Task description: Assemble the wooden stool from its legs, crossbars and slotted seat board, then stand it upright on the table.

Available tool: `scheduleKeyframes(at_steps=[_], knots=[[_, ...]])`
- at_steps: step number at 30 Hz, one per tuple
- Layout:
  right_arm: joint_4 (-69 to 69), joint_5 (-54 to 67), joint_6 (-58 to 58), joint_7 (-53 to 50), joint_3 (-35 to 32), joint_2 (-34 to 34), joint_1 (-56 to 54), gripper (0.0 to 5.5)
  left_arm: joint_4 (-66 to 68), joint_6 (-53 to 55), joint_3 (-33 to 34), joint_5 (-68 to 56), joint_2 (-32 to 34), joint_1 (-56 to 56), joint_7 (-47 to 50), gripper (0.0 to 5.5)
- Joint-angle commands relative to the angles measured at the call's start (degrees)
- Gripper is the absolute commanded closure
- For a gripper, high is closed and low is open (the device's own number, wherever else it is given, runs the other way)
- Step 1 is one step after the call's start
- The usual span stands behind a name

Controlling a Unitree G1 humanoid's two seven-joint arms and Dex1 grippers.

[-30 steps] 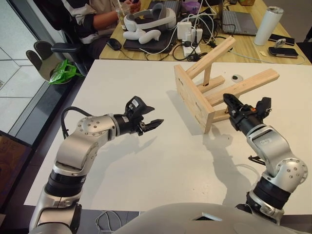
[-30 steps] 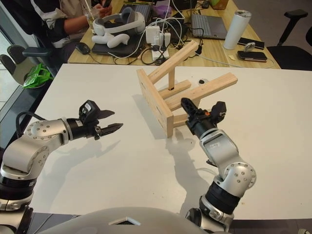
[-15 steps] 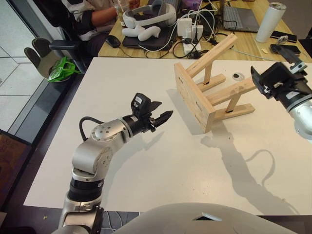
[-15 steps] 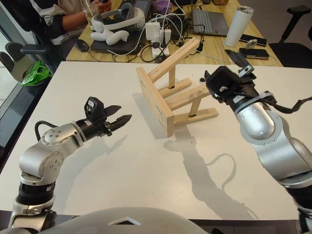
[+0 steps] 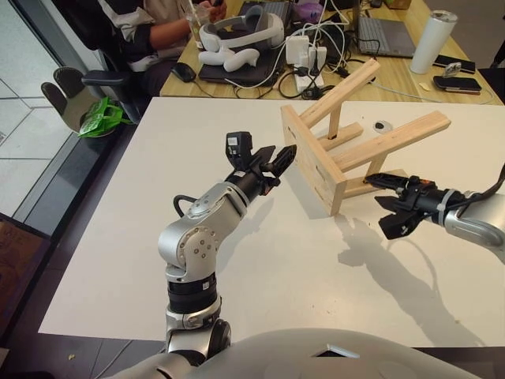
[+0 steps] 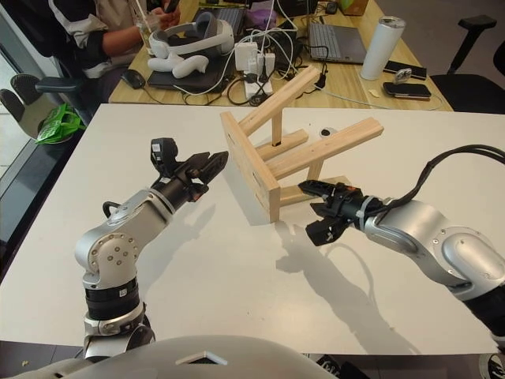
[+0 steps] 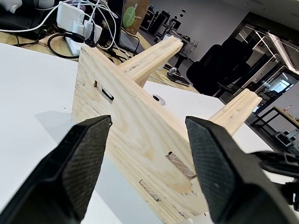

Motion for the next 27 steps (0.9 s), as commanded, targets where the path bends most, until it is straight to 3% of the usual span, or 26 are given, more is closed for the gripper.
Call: scheduleKeyframes(at_steps=[1,11,19,23,27], knots=[[4.9,-4.8,1.0,-2.7,-0.7,7.1,-2.6,2.29,0.8,0.6,-1.1,0.5,1.0,-0.4,0.1,2.55],[22.9,-15.1,2.5,-11.5,4.1,25.1,-9.7,2.29,2.8,0.7,-1.6,0.0,1.9,-2.1,-0.5,2.55],[29.0,-14.7,5.0,-17.4,2.8,32.1,-13.4,3.35,4.1,0.7,-2.2,0.6,1.6,0.4,0.5,2.55],[29.9,-6.1,5.6,-16.6,-1.7,35.5,-13.7,3.98,4.4,0.9,-2.0,0.3,1.9,-0.2,0.4,2.55],[27.5,9.7,11.7,-11.5,-9.2,43.5,-12.9,4.02,4.4,0.9,-2.0,0.3,2.2,-0.6,0.3,2.55]])
